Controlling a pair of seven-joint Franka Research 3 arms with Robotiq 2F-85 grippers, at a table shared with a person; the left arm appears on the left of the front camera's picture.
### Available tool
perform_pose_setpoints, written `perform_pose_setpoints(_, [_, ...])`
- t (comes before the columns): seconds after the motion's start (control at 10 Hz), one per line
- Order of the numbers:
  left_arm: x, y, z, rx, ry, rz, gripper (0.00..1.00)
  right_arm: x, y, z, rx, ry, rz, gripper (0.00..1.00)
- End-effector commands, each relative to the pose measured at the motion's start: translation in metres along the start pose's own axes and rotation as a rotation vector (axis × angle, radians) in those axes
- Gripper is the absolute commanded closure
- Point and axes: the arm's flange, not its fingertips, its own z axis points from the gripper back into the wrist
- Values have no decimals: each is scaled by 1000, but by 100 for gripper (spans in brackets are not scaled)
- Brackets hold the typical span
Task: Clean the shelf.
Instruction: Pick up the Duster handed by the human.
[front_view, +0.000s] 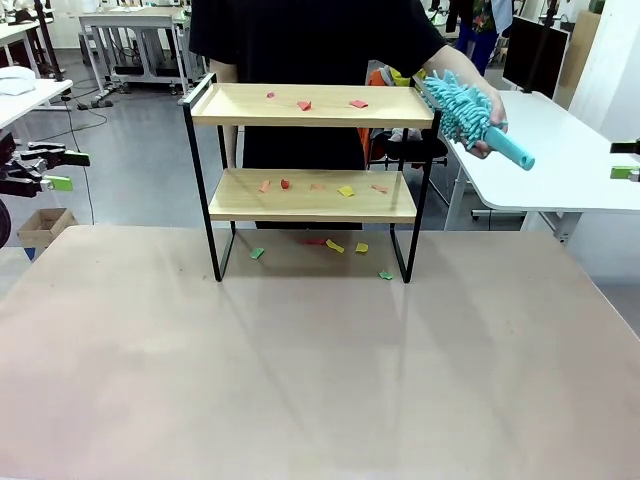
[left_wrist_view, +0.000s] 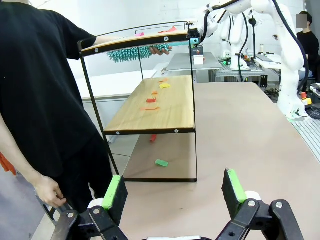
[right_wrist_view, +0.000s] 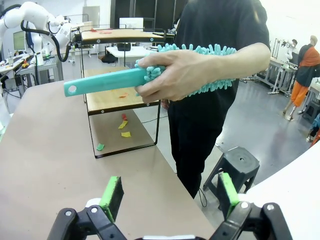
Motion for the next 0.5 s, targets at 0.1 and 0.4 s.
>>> perform_pose_setpoints(0.1, [3,0,1,0,3,-4,0,79,15,-11,-76,-40,-36,0])
perform_pose_setpoints(0.4, [3,0,1,0,3,-4,0,160,48,-31,-175,9,-100,0])
